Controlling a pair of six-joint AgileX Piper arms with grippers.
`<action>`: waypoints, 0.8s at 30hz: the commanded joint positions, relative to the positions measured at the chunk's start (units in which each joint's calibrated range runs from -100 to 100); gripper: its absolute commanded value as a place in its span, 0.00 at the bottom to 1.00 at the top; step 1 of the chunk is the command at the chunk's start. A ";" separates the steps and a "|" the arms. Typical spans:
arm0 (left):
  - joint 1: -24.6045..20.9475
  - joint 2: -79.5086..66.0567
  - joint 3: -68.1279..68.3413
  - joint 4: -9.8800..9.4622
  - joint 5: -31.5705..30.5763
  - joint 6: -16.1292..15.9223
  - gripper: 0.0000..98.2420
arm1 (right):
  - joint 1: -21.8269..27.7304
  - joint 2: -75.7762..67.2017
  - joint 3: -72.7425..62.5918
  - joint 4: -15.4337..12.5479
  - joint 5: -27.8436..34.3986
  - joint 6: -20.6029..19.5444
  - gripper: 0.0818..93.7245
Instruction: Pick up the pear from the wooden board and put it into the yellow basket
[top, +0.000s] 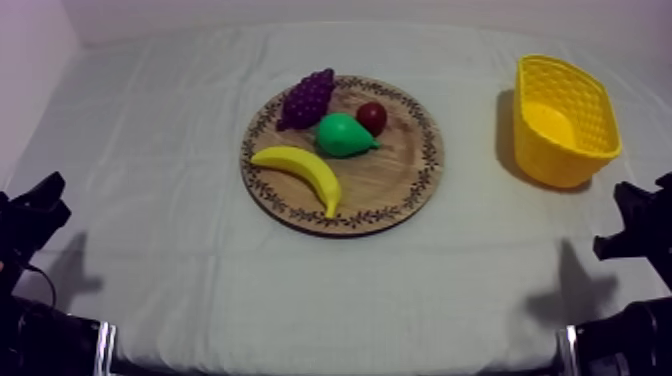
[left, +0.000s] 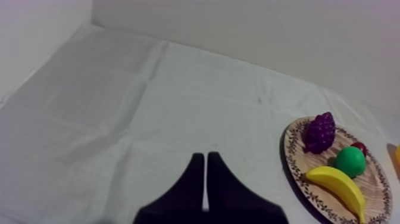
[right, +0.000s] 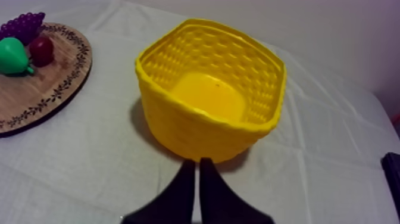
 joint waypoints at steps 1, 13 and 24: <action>-0.01 0.00 0.03 0.00 -0.01 -0.01 0.00 | 0.01 0.00 0.00 -0.02 -0.01 0.09 0.01; -0.01 0.00 0.03 0.00 -0.01 -0.02 0.00 | -0.10 0.00 0.00 -0.03 0.13 1.36 0.01; -0.01 0.00 0.03 0.00 -0.01 -0.01 0.00 | 0.52 0.03 -7.54 -3.70 8.49 4.36 0.01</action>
